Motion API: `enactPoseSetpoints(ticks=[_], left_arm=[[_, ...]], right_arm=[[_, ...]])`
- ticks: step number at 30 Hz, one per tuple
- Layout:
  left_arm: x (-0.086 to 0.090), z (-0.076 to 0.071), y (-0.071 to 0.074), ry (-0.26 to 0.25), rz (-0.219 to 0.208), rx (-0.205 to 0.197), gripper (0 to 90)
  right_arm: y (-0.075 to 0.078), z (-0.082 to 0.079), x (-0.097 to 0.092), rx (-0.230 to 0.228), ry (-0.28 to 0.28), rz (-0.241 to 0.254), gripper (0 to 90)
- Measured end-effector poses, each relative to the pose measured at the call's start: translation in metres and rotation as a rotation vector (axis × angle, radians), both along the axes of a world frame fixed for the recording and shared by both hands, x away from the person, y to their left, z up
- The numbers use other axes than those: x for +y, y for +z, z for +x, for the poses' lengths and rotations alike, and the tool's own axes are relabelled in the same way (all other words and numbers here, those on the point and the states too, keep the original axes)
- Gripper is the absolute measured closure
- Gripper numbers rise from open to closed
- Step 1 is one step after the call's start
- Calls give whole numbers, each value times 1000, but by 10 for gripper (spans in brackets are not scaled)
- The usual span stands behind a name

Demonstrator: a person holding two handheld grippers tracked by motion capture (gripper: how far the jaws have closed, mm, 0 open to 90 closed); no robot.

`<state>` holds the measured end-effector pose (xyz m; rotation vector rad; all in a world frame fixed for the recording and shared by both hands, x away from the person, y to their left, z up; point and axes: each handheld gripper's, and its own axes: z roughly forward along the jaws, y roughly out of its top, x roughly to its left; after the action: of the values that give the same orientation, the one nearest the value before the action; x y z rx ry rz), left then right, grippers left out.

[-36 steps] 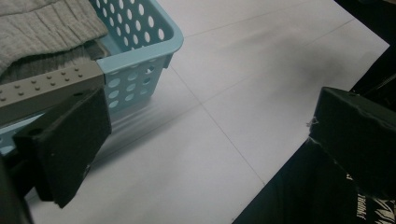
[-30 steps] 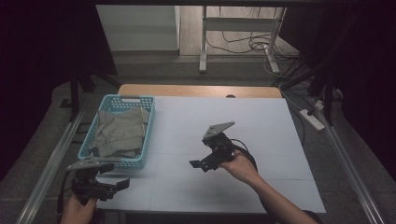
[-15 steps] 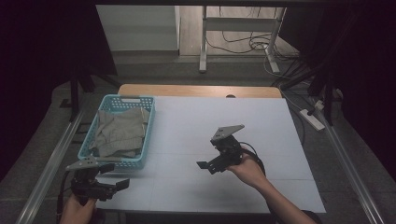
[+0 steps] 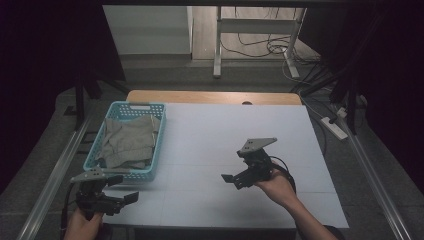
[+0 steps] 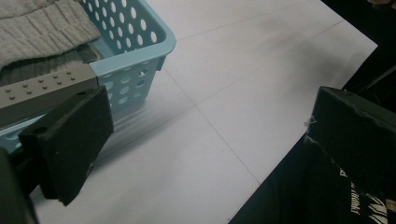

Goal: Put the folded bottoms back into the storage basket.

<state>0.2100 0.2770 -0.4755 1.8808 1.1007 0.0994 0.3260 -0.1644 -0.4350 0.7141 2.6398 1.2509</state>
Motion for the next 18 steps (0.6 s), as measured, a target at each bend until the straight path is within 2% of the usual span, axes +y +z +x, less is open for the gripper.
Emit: enactPoseSetpoints(ticks=[18], left_arm=[[0,-1,0,8,-3,-2,13]], right_arm=[[3,-13,-23,2,-41,-1,11]])
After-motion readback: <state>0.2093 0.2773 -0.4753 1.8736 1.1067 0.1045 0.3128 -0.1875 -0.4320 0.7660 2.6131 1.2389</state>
